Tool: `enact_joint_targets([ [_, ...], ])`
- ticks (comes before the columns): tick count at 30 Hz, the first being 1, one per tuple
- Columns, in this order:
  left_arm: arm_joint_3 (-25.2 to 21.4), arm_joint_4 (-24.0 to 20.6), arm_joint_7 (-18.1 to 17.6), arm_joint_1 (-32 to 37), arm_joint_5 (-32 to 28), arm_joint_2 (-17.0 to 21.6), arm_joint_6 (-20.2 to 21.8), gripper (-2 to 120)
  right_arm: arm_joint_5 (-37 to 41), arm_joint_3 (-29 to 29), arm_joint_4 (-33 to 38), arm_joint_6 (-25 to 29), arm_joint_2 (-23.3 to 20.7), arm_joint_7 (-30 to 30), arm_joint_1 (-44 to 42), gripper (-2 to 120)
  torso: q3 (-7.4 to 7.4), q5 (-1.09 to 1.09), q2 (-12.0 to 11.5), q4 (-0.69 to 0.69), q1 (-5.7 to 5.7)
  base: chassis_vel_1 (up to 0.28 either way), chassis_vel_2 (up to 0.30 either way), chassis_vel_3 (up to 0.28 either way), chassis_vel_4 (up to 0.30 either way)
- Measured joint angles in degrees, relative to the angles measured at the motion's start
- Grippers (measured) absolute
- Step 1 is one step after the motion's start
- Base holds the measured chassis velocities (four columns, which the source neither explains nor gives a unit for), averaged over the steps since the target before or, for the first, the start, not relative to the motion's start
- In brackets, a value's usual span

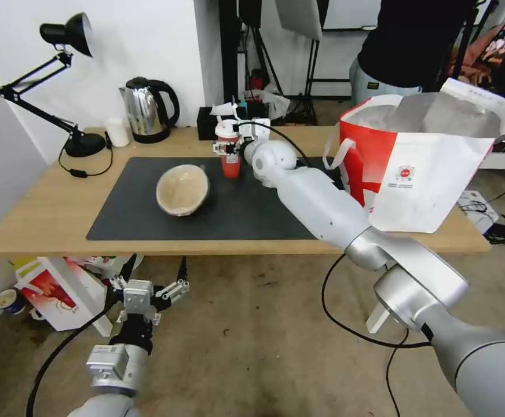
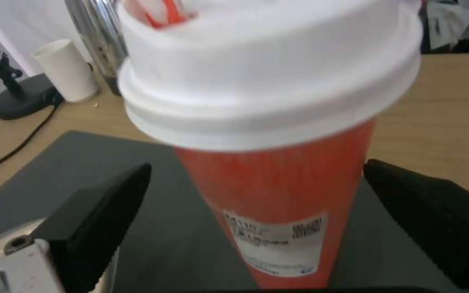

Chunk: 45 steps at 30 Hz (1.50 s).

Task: Pick up the trash from the table and place it into the takeout bag.

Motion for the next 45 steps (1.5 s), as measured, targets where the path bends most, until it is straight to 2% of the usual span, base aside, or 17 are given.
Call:
enact_joint_targets([
  [11,0.0,0.0,0.0,0.0,0.0,0.0,0.0,100,-1.3,1.2,-3.7,1.2,1.3,-2.4,-1.0,100,0.00,0.00,0.0,0.00,0.00,0.000,0.000,0.000,0.000],
  [20,0.0,0.0,0.0,0.0,0.0,0.0,0.0,100,-1.9,1.3,-4.1,2.5,1.0,-3.3,-1.4,78,0.00,0.00,0.0,0.00,0.00,0.000,0.000,0.000,0.000],
  [24,0.0,0.0,0.0,0.0,0.0,0.0,0.0,100,-1.9,1.1,-3.9,2.7,0.6,-3.5,-1.0,63,0.00,0.00,0.0,-0.01,0.00,0.000,0.000,0.000,0.000],
  [36,0.0,0.0,0.0,0.0,0.0,0.0,0.0,100,-1.7,-0.2,-3.2,3.5,-0.2,-4.2,-0.2,35,0.00,0.00,0.0,0.00,0.00,0.000,0.000,0.000,0.000],
  [45,0.0,0.0,0.0,0.0,0.0,0.0,0.0,100,0.4,-1.7,2.1,2.7,-3.2,-3.7,0.1,17,0.00,0.01,0.0,0.01,-0.01,0.000,0.000,0.000,0.000],
])
